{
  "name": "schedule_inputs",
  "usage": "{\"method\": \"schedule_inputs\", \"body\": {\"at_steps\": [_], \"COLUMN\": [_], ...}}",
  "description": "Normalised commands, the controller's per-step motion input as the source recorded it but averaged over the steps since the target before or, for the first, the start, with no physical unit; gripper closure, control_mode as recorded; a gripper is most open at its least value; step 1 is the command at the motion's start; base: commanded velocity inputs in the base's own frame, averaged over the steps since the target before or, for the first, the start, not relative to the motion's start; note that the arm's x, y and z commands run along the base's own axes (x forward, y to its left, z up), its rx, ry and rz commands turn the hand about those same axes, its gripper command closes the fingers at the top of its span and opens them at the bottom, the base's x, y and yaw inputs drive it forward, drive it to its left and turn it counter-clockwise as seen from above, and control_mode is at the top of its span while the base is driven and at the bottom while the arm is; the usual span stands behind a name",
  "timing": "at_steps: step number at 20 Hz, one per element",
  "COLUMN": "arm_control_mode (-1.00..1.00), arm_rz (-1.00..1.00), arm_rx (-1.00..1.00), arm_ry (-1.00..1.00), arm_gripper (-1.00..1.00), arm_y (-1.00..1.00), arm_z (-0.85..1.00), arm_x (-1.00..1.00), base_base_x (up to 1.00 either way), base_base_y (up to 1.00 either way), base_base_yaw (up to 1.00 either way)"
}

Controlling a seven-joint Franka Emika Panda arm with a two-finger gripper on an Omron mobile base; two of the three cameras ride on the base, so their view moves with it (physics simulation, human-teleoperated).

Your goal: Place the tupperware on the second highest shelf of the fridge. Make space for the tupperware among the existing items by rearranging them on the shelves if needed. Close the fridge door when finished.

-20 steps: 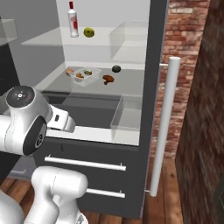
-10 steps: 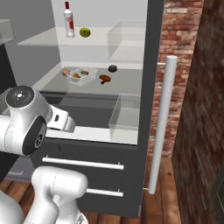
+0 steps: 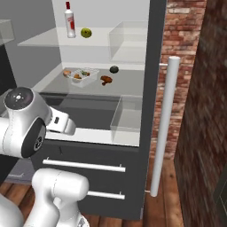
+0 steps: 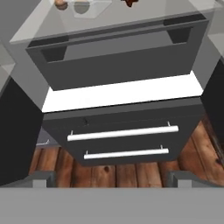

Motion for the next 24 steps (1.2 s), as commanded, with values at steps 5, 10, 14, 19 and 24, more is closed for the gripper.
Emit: {"method": "schedule_inputs", "body": {"at_steps": [5, 10, 14, 19, 24], "arm_control_mode": [-1.0, -1.0, -1.0, -1.0, -1.0], "arm_rz": [0.19, 0.29, 0.28, 0.23, 0.19], "arm_rx": [-0.13, -0.23, -0.25, -0.3, -0.34], "arm_ry": [-0.06, -0.19, -0.17, -0.1, -0.02], "arm_gripper": [-1.0, -1.0, -1.0, -1.0, -1.0], "arm_y": [0.52, 0.75, 0.85, 1.0, 1.0], "arm_z": [0.0, 0.0, 0.0, 0.0, 0.0], "arm_x": [-0.44, -0.58, -0.7, -0.18, -0.03], "base_base_x": [0.0, 0.0, 0.0, 0.0, 0.0], "base_base_y": [0.0, 0.0, 0.0, 0.0, 0.0], "base_base_yaw": [0.0, 0.0, 0.0, 0.0, 0.0]}}
